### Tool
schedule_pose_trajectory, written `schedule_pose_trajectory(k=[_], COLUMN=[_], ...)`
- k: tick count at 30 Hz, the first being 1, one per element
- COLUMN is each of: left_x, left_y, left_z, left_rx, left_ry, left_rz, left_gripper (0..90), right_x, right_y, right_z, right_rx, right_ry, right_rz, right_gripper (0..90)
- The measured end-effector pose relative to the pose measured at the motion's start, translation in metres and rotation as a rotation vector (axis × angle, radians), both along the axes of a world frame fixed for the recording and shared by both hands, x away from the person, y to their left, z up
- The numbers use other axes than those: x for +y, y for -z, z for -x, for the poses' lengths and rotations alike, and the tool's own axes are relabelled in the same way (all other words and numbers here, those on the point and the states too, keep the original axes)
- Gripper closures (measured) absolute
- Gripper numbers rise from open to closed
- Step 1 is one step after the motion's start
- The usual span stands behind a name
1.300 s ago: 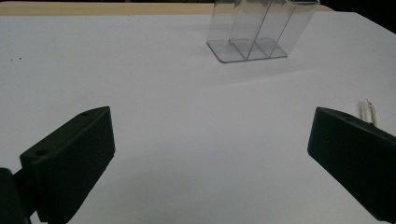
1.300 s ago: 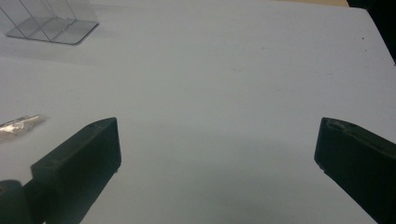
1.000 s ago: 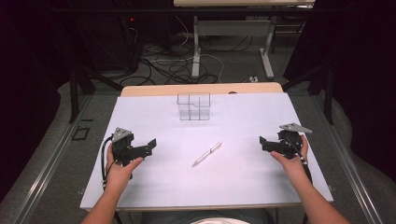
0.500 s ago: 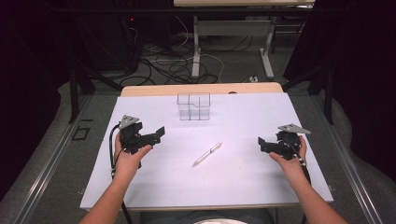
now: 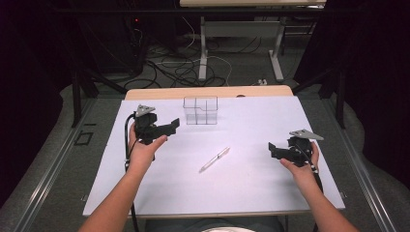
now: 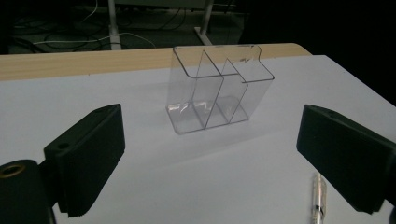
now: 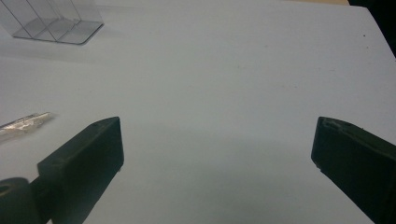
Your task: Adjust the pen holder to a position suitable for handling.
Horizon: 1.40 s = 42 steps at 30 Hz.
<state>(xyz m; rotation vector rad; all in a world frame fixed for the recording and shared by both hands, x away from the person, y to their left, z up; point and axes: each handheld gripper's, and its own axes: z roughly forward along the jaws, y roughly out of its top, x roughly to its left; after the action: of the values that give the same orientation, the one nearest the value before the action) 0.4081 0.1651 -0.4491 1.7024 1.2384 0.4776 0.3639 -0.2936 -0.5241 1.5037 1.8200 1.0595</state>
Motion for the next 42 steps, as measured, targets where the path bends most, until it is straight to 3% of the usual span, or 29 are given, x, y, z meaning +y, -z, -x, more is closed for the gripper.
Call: schedule_pose_trajectory(k=[6,14,16,30,42], left_x=[-0.006,-0.015,-0.018,-0.031,-0.044], left_y=[-0.009,-0.015,-0.015,-0.029,-0.033], left_z=[-0.013,-0.031,-0.036,-0.060,-0.081], left_rx=[0.000,0.025,0.016,0.012,0.026], left_ry=[-0.011,-0.012,-0.021,-0.042,-0.055], left_rz=[-0.009,-0.020,-0.023,-0.103,-0.124], left_gripper=[15.2,16.5,19.0,31.3,35.9], right_x=[0.001,0.001,0.001,-0.001,-0.002], right_y=[0.001,0.001,0.001,0.002,0.004], right_z=[0.000,0.000,0.000,0.001,0.000], right_rx=[-0.001,0.003,0.002,0.014,0.021], right_ry=[-0.007,-0.005,-0.004,0.003,0.003], right_rz=[0.006,0.003,0.007,-0.006,-0.011], right_gripper=[2.6,3.2,3.5,4.6,5.3])
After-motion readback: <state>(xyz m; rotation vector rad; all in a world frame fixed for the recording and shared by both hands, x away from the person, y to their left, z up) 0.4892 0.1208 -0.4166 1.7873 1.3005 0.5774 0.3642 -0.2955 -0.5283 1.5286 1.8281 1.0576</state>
